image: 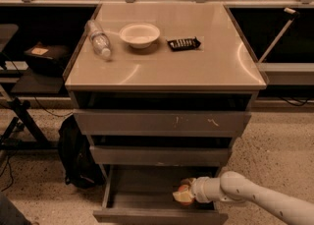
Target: Place apple into bottom drawer
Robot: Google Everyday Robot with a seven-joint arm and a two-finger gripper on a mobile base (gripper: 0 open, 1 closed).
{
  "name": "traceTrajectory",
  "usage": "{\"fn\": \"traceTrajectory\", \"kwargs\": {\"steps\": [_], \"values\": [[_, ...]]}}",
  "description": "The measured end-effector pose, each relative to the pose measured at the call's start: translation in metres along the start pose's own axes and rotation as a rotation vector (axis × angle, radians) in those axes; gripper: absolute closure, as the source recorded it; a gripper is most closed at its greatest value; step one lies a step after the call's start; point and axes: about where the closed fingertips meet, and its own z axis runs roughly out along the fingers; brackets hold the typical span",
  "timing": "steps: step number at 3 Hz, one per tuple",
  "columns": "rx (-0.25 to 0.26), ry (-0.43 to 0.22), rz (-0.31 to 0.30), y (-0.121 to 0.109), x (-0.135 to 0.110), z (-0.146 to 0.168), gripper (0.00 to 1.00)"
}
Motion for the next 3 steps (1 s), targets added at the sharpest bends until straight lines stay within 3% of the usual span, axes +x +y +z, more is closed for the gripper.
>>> {"fn": "traceTrajectory", "kwargs": {"steps": [1,2,3], "values": [[0.042,-0.002,0.065,-0.025,0.029,0.015,1.0],[0.057,-0.052,0.115,-0.06,0.057,0.037,1.0],[0.112,-0.075,0.129,-0.095,0.057,0.033,1.0]]}}
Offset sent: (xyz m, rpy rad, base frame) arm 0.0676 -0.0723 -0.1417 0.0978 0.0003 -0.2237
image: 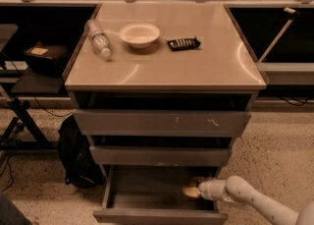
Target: Place apple into bottom drawer
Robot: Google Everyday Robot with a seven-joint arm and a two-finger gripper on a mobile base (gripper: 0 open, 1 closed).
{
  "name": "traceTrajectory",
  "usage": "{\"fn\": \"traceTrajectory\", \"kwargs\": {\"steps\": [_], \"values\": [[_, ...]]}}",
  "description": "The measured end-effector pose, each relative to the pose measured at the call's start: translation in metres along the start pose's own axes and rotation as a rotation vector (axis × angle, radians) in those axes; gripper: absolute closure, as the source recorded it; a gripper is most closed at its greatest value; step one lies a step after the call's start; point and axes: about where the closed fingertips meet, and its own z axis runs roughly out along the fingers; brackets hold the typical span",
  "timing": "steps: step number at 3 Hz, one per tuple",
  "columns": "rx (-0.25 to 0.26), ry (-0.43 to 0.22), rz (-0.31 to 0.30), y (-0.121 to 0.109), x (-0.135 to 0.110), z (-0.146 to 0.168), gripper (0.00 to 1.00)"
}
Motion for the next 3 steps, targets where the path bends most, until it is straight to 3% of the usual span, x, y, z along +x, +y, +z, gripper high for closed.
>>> {"fn": "traceTrajectory", "kwargs": {"steps": [1,2,3], "values": [[0.006,0.009,-0.019,0.007,-0.002,0.005,1.0],[0.04,0.051,-0.066,0.001,0.01,0.034,1.0],[0.035,0.067,-0.091,-0.004,0.028,0.067,1.0]]}}
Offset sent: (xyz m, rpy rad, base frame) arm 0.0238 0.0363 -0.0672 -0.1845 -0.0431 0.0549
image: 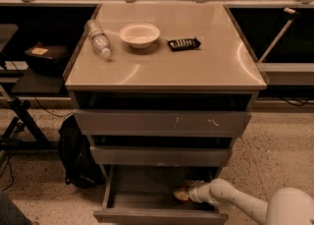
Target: Place apple into bottom drawer
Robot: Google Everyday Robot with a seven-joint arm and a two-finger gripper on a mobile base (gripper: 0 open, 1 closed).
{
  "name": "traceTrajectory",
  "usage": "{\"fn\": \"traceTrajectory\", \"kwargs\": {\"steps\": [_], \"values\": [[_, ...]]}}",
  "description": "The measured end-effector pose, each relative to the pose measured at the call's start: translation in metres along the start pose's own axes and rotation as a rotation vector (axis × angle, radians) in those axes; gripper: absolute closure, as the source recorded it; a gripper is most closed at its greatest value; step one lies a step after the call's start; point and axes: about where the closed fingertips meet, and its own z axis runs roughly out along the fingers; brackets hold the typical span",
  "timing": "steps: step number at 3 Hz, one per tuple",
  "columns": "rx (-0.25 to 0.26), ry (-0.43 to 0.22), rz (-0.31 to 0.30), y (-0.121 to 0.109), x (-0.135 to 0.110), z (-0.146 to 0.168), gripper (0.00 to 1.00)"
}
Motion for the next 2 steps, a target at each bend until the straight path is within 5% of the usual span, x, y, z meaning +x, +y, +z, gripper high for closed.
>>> {"fn": "traceTrajectory", "kwargs": {"steps": [1,2], "values": [[0.003,-0.001,0.004,-0.0019,0.0019,0.003,1.0],[0.003,-0.001,0.004,-0.0018,0.0019,0.0031,0.81]]}}
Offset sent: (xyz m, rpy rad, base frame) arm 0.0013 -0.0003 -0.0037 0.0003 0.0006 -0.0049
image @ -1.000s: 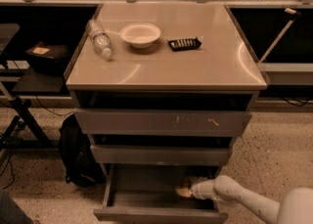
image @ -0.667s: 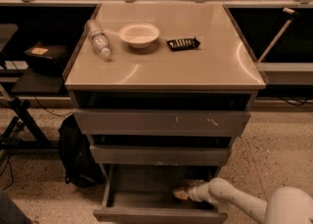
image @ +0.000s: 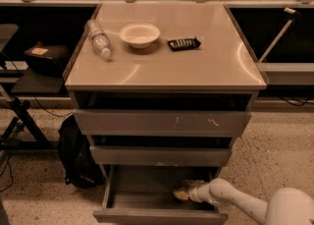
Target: Place apple into bottom drawer
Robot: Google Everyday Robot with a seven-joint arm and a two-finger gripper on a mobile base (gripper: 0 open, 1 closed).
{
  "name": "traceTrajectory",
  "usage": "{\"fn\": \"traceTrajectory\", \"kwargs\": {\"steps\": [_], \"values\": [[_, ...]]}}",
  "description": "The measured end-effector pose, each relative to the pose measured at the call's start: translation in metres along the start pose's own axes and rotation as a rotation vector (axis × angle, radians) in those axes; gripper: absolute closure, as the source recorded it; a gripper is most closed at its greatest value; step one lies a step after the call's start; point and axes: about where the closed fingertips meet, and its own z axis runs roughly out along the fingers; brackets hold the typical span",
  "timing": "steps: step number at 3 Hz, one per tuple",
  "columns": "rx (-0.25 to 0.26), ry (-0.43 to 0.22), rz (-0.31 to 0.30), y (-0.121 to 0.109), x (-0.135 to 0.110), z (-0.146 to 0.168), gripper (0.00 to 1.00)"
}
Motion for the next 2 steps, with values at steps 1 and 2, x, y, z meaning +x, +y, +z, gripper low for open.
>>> {"fn": "traceTrajectory", "kwargs": {"steps": [1,2], "values": [[0.0,0.0,0.0,0.0,0.0,0.0,0.58],[0.0,0.0,0.0,0.0001,0.0,0.0001,0.35]]}}
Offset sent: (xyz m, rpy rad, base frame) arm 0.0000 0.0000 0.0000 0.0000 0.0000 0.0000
